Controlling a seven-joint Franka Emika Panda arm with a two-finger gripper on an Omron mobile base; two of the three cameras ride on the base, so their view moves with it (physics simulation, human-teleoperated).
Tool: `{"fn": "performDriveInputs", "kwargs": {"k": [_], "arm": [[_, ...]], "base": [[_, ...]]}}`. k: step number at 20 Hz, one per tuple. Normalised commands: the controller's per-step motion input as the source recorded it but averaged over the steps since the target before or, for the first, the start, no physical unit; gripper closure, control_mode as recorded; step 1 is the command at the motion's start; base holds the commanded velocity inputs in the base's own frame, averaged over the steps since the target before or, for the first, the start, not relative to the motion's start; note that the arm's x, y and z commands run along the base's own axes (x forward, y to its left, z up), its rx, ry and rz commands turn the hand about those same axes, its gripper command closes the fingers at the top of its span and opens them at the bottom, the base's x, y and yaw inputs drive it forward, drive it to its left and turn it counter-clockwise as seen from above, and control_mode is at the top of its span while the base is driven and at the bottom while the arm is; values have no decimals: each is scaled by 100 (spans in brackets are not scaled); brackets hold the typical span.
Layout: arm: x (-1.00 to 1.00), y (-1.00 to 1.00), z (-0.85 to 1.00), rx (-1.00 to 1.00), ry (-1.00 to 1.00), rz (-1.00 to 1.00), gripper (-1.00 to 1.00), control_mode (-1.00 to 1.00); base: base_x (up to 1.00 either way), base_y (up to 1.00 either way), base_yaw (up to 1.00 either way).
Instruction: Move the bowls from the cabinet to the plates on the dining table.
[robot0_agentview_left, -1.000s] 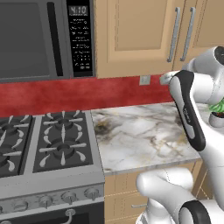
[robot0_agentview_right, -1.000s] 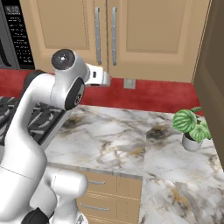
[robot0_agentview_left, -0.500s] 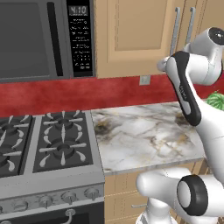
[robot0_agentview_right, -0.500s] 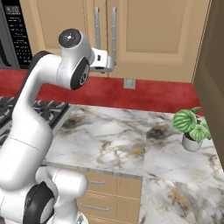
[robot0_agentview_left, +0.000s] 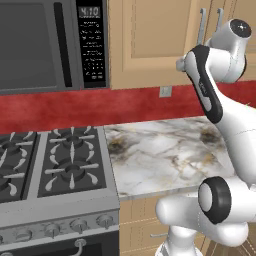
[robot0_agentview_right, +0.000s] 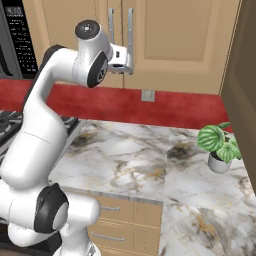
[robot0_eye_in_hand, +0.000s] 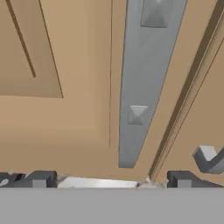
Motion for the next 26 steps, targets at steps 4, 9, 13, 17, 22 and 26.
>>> {"fn": "performDriveInputs", "kwargs": {"k": [4,9,13,17,22,26], "arm": [[35,-19,0,5,0,0,-100,-100],[34,-35,6,3,0,0,-100,-100],[14,-10,24,4,0,0,-100,-100],[0,0,25,3,0,0,-100,-100],[1,0,18,0,0,0,-100,-100],[22,0,4,0,-3,0,-100,-100]], "base": [[0,0,0],[0,0,0],[0,0,0],[0,0,0],[0,0,0],[0,0,0]]}}
